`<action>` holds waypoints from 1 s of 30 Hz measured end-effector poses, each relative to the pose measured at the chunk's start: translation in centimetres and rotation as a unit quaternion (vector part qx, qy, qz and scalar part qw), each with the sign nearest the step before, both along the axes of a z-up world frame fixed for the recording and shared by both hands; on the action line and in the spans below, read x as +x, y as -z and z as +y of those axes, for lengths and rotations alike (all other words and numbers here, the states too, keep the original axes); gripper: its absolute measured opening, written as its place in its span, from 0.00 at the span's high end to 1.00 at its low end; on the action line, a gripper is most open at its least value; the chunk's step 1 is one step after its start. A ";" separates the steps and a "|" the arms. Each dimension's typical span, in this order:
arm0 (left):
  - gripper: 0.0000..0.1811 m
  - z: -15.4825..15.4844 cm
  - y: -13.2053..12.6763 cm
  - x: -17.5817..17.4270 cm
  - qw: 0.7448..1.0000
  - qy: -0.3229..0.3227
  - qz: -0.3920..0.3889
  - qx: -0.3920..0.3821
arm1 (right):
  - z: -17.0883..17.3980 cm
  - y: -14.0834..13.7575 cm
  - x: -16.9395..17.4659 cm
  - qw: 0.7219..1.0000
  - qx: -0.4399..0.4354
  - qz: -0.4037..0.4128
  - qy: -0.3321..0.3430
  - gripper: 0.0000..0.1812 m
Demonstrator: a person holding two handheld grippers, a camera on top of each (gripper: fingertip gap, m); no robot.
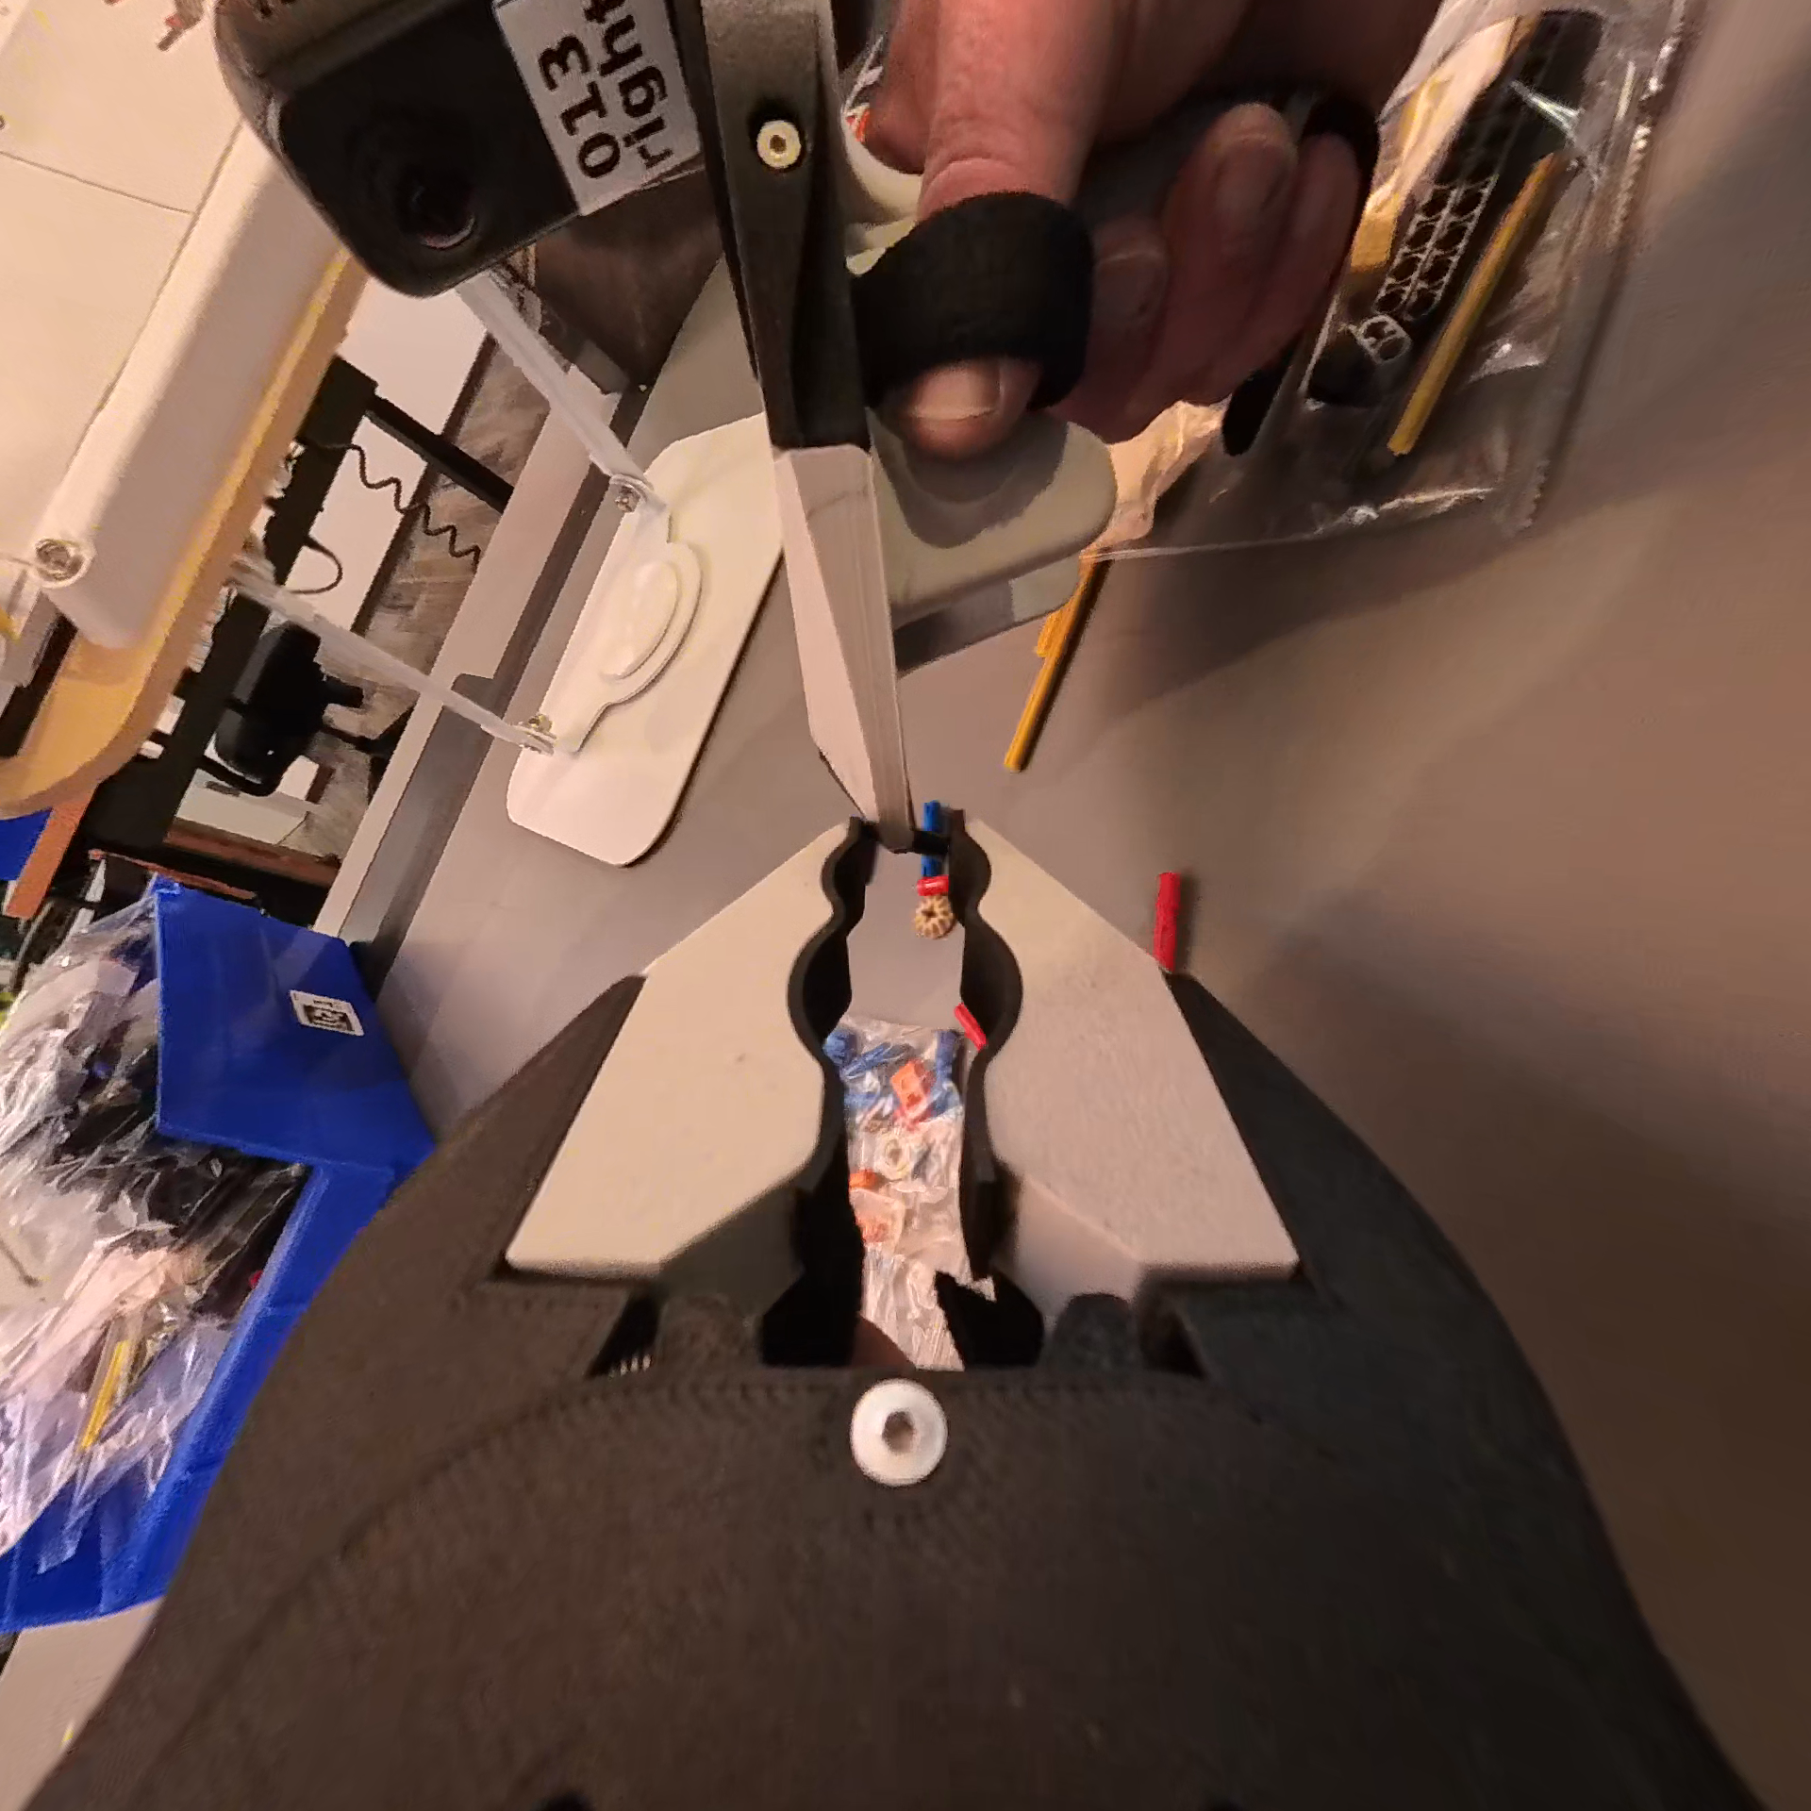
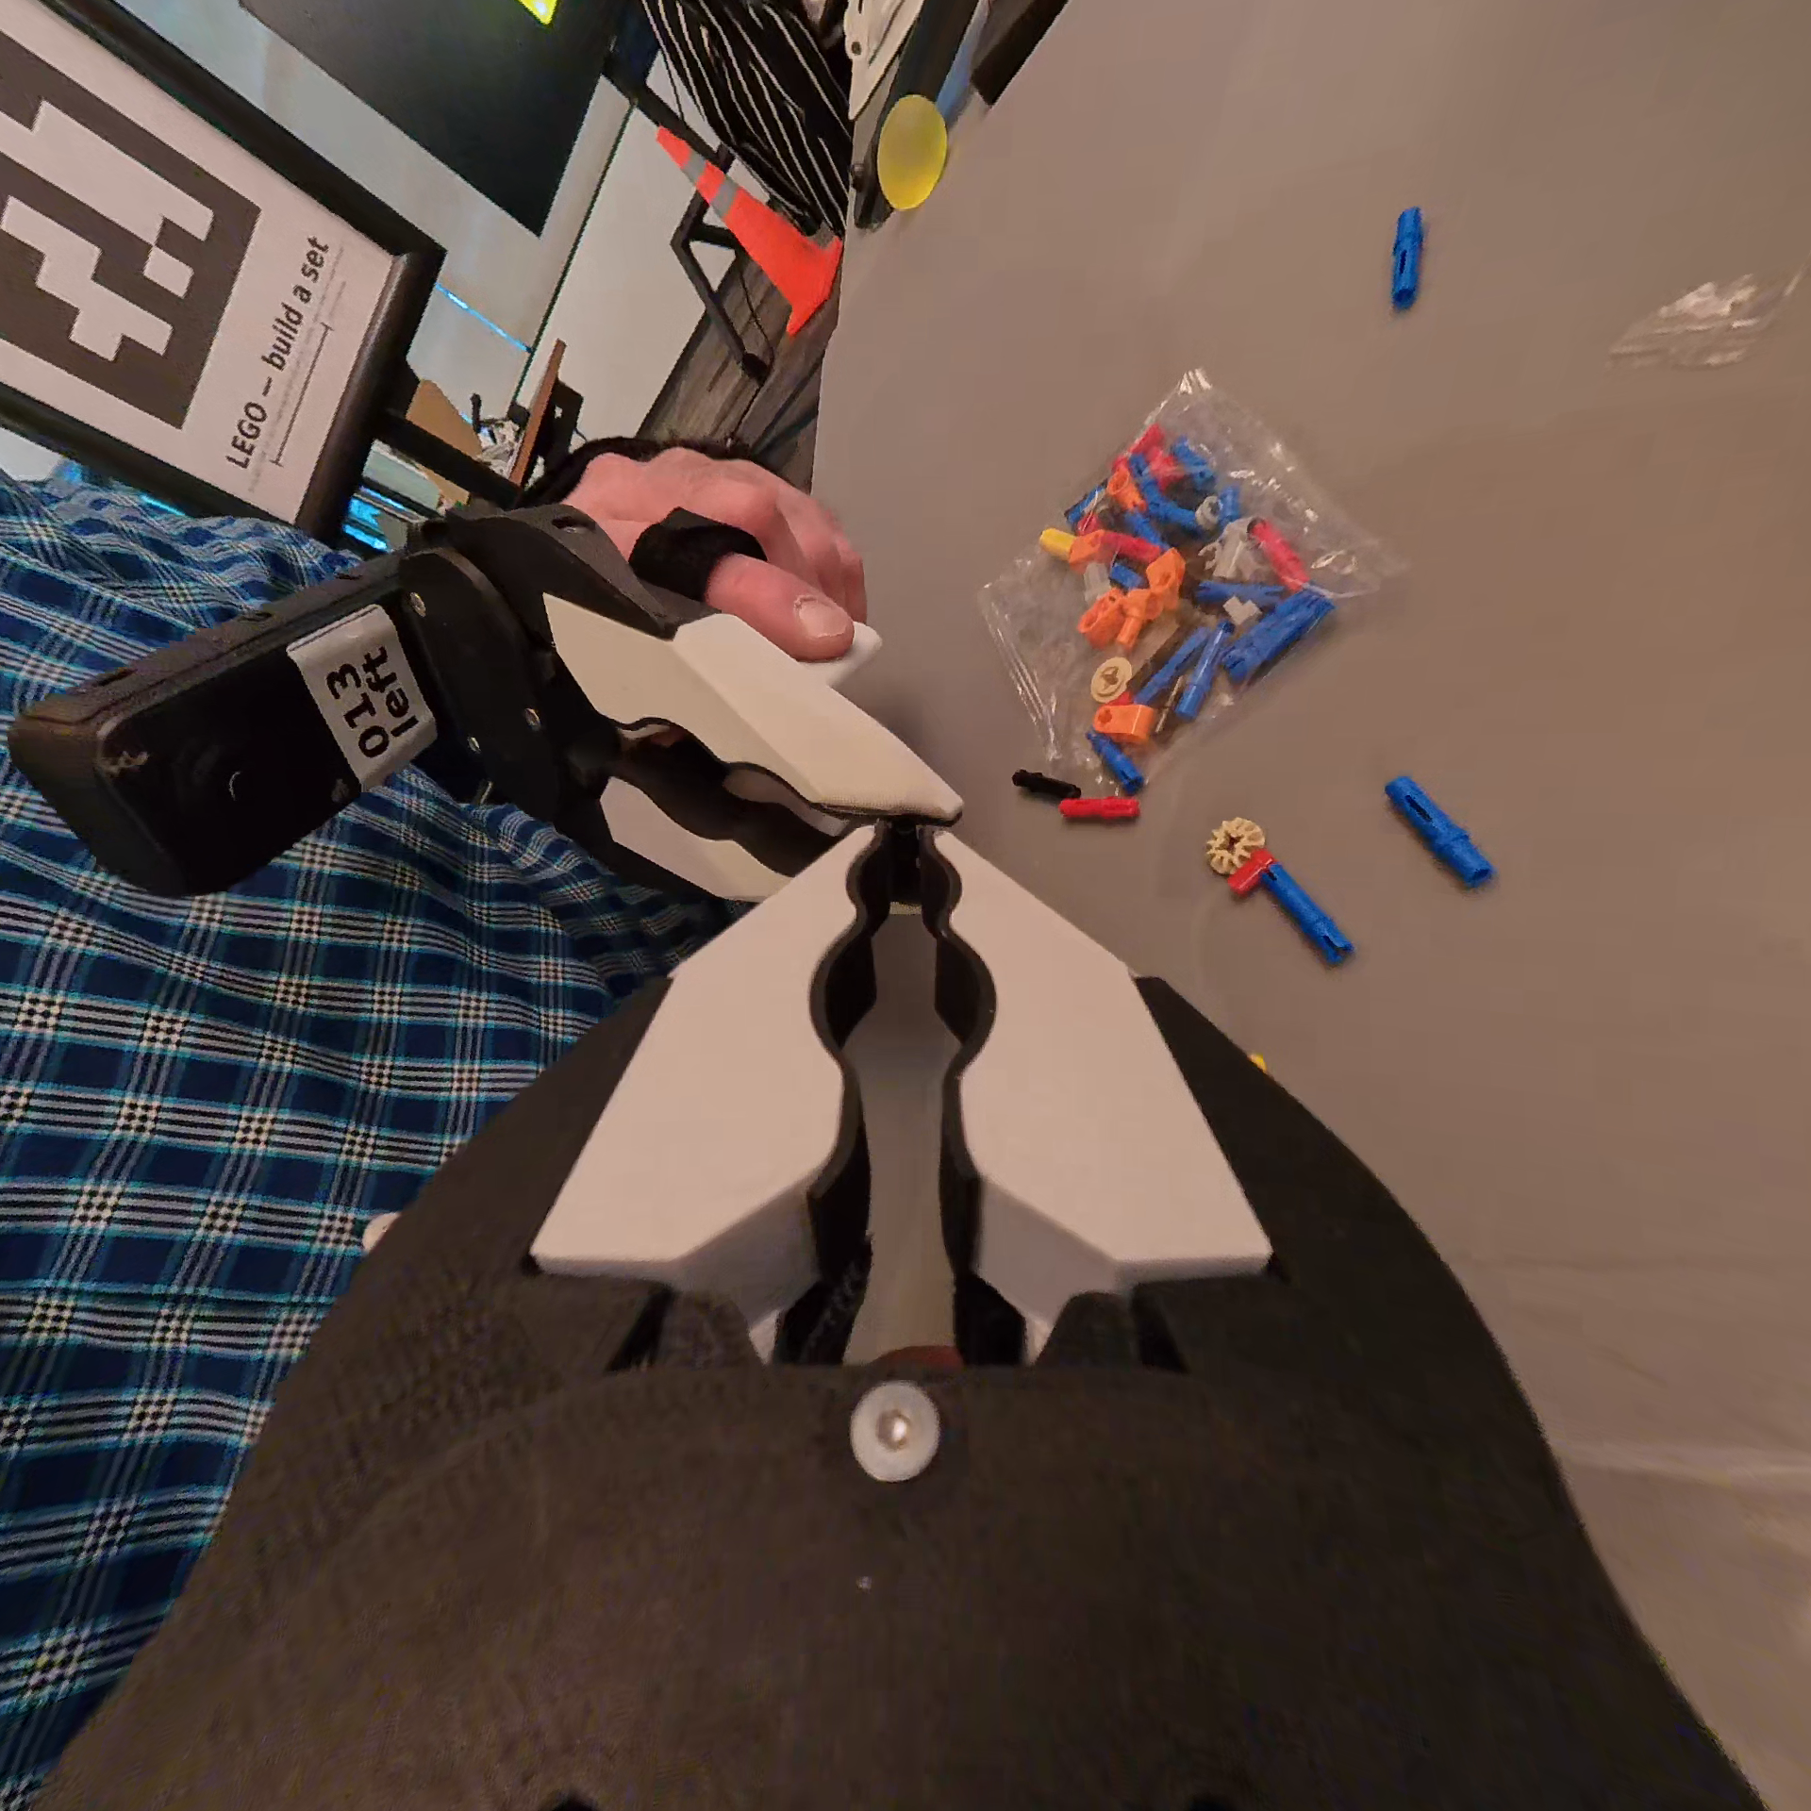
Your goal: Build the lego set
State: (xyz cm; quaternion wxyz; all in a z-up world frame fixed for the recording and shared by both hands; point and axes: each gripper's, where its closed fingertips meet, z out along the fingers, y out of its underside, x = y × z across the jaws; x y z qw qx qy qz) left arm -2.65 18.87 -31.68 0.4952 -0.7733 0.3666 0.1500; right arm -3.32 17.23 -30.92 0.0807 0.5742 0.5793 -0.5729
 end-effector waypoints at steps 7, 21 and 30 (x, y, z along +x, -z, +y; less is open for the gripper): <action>0.92 0.3 -1.3 -0.9 0.997 -0.047 -0.062 0.029 | 0.7 -0.8 -0.9 0.998 -0.013 0.023 0.050 0.93; 0.92 -0.5 -3.6 0.3 0.978 -0.032 -0.195 0.070 | -1.2 -3.3 -0.3 0.983 -0.158 0.054 0.070 0.97; 0.92 -0.6 -3.7 0.2 0.971 -0.031 -0.227 0.069 | -1.4 -3.4 -0.5 0.984 -0.148 0.060 0.080 0.99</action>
